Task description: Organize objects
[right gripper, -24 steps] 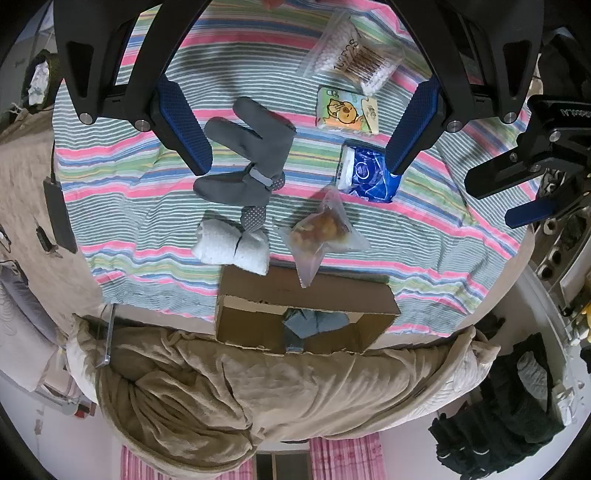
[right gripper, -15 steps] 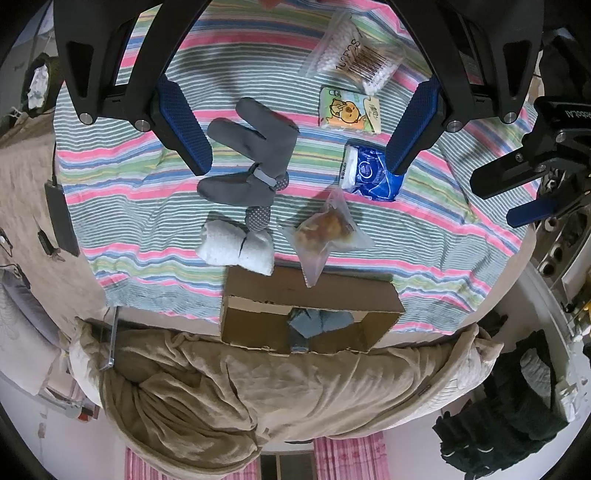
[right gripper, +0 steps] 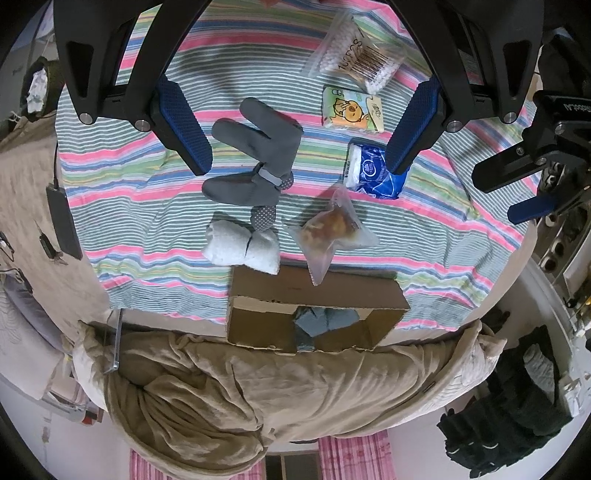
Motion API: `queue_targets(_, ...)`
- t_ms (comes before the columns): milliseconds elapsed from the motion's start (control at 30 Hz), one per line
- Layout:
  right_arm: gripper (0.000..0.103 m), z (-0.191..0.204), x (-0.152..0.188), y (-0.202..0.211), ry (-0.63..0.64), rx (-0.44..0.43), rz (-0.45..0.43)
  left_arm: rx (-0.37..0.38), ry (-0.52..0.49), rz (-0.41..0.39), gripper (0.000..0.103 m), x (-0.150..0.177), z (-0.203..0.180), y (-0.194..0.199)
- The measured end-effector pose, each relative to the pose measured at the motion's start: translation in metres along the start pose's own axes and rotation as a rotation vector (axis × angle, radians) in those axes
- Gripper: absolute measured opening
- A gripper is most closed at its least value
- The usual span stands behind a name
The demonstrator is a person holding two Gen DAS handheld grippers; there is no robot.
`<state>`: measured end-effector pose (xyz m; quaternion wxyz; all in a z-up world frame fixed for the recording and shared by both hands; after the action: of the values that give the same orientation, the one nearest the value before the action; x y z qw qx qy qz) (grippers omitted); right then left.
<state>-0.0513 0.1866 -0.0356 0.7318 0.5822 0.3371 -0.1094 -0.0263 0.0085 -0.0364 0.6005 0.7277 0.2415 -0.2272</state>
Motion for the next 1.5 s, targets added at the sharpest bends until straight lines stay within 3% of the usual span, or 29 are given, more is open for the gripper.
queue_targets(700,0.096,-0.009,-0.001,-0.008,-0.019,0.016,0.012,0.001,0.011,0.019,0.102,0.000,0.003,-0.013)
queue_targets(1500,0.096,-0.058,0.029,-0.083,-0.091,0.061,0.178,0.055,0.009,0.234,0.100,0.026,0.003,-0.115)
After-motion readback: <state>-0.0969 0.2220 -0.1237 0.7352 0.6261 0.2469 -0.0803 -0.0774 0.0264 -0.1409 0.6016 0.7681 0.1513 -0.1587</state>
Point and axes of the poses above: each gripper's, at about its wrist camera, not at the fingertips, and y roughly against the way its jaws point, z to its left, x to its underside, the point moved 5 cm from there along -y, roughly the way its jaws point, and after that the axes turned 1 degree about -x, right-handed, at the moved point
